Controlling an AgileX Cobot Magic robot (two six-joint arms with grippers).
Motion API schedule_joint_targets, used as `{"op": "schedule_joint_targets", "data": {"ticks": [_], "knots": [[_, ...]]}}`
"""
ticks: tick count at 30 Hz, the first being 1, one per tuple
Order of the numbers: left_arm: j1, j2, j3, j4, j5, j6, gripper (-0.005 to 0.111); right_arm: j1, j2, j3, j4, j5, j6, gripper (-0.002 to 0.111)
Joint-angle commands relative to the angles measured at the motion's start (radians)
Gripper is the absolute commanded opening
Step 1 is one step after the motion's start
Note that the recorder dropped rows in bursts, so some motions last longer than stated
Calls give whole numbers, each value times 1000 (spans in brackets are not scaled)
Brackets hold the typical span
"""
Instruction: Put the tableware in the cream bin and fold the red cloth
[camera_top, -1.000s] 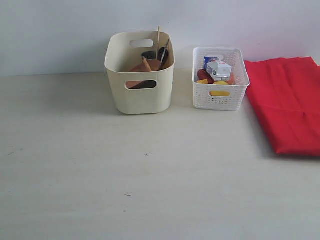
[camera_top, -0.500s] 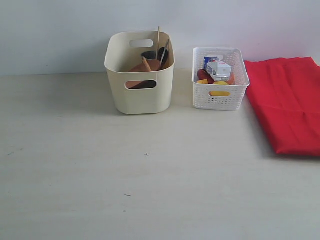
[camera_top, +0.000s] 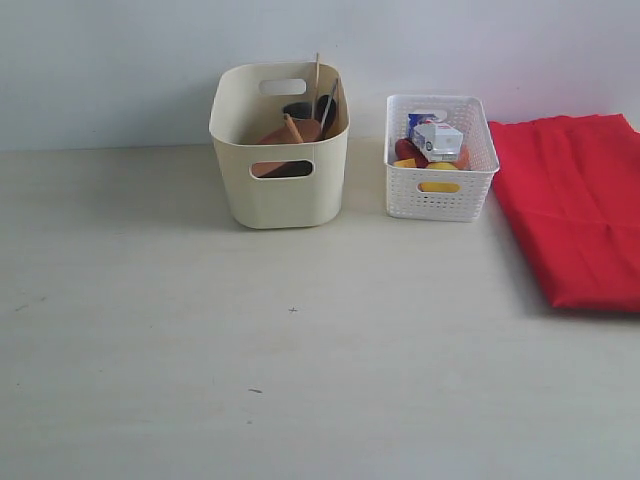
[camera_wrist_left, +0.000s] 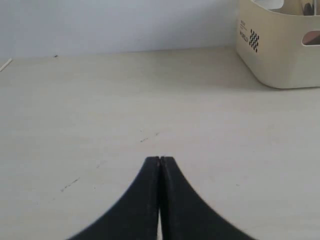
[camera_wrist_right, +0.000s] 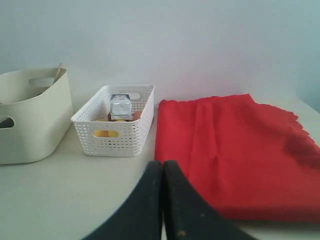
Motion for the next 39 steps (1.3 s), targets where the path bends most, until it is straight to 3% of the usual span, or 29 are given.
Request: {"op": "schedule_joint_targets", "data": {"ticks": [1,39], "knots": [[0,-7,3,-10,-8,1,0,2,-18,39,-67,-3,57,0],[0,-7,3,-10,-8,1,0,63,-61,90,-103,41,65,0]]}}
